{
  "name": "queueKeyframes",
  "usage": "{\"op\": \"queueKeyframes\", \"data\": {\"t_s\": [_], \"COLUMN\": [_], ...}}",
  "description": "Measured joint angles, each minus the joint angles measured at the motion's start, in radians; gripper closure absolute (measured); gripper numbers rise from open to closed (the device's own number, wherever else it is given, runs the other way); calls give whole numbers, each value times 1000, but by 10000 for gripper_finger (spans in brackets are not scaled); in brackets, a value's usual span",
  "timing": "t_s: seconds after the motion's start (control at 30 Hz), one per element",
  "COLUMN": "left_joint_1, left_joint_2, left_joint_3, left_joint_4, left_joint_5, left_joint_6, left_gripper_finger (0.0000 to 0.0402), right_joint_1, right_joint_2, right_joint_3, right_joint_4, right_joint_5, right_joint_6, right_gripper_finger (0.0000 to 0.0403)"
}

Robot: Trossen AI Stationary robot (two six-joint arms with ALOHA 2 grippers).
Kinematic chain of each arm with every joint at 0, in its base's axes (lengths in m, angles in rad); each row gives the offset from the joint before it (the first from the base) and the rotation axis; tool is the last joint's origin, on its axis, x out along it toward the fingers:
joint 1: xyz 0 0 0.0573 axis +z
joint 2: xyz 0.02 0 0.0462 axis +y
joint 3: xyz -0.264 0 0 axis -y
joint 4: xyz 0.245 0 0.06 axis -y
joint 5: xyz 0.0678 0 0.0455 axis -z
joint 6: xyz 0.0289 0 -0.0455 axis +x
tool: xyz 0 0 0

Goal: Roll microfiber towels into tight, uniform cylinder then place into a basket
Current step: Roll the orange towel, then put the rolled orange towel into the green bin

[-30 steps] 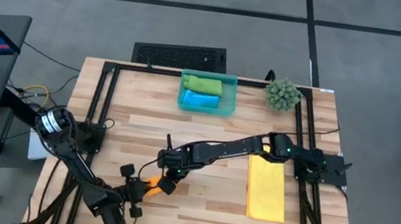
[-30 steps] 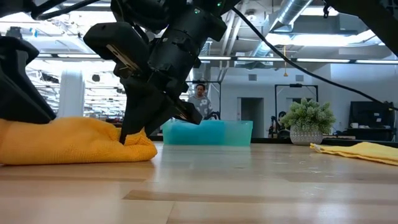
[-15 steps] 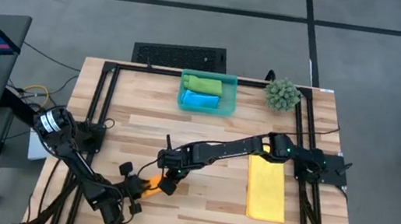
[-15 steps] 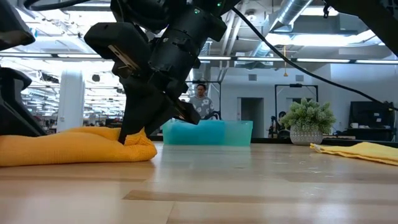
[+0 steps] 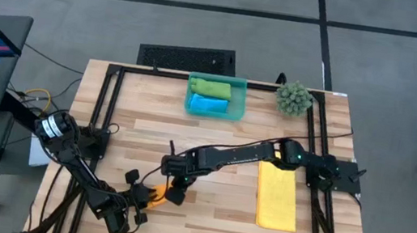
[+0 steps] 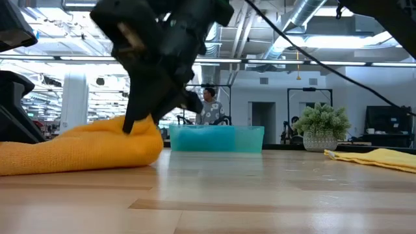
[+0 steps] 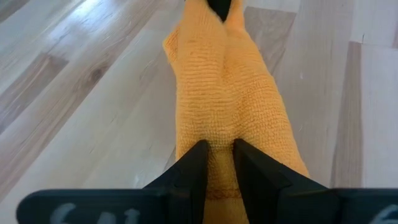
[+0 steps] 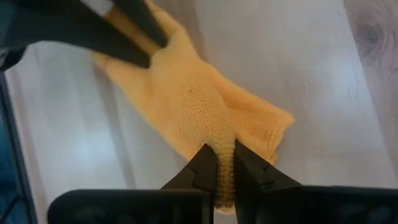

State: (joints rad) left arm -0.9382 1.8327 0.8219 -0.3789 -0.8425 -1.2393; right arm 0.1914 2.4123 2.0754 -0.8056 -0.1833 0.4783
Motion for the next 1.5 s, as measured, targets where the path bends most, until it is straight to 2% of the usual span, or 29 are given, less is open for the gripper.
{"op": "queueKeyframes", "data": {"t_s": [0.4, 0.53, 0.73, 0.9, 0.97, 1.1, 1.27, 1.37, 1.5], "left_joint_1": [0, 0, -1, -1, -1, -1, -1, -1, 3], "left_joint_2": [1, 1, 1, 1, 1, 2, 2, 2, 1], "left_joint_3": [0, 0, -1, -1, -1, -1, -1, -1, -1], "left_joint_4": [-1, 0, 3, 3, 3, 3, 2, 2, 2], "left_joint_5": [-1, 0, 0, 0, 0, 0, 0, 0, 7], "left_joint_6": [7, 22, 26, 27, 27, 27, 27, 27, 14], "left_gripper_finger": [325, 325, 325, 325, 325, 325, 325, 325, 325], "right_joint_1": [11, 11, 0, -45, -58, -48, 38, 102, 159], "right_joint_2": [0, 0, 0, -24, -53, -111, -162, -150, -102], "right_joint_3": [32, 30, 30, 30, 30, 31, 32, 32, 29], "right_joint_4": [-26, -26, -6, -72, -92, -103, -101, -95, -47], "right_joint_5": [-23, -25, -34, -244, -276, -221, -79, 11, 71], "right_joint_6": [-45, -45, -44, -43, -52, -136, -343, -483, -661], "right_gripper_finger": [345, 312, 231, 190, 184, 181, 184, 183, 189]}}
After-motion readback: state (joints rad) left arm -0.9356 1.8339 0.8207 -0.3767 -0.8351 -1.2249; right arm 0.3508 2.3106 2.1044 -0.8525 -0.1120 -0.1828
